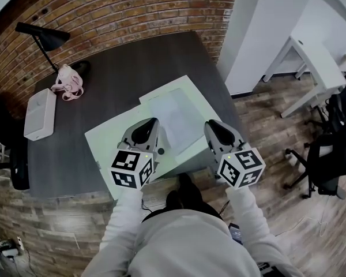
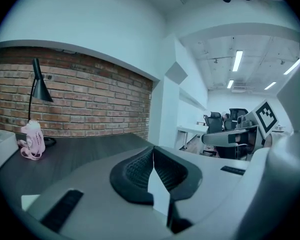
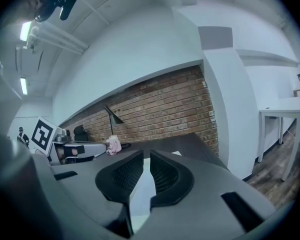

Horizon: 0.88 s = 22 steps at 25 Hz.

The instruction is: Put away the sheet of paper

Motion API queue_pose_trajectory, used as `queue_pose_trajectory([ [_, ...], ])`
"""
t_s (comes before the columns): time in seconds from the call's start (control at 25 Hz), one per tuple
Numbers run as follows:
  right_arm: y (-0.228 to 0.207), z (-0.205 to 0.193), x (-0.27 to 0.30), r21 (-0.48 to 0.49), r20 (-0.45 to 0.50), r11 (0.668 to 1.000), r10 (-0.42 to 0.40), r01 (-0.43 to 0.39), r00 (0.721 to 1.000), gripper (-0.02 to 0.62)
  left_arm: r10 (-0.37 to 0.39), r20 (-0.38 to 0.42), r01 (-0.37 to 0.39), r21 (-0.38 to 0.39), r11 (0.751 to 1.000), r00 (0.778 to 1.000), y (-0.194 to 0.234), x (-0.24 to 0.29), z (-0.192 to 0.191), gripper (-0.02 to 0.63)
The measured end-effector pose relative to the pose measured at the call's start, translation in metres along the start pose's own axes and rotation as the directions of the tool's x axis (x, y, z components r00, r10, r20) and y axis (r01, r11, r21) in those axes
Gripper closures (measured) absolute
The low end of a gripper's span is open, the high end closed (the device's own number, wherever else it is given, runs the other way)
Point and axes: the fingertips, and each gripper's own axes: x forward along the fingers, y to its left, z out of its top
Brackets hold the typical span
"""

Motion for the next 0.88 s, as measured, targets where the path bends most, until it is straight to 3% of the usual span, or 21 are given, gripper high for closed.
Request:
queue_pose_trajectory([
  [0.28,0.009,0.005,-0.009,-0.026,0.032,1.000,-0.013,0.014,0.999,0.568,0.015,0.051,-0.016,0.019,1.000,0.999,0.003,-0.020,0.008,0.588],
  [0.88,0.012,0.008,-0.032,-0.065,0.083,0.992,-0.103,0.108,0.991,0.568,0.033,0.097,-0.030,-0.034,0.999,0.995,0.009,-0.052,0.008,0.588],
])
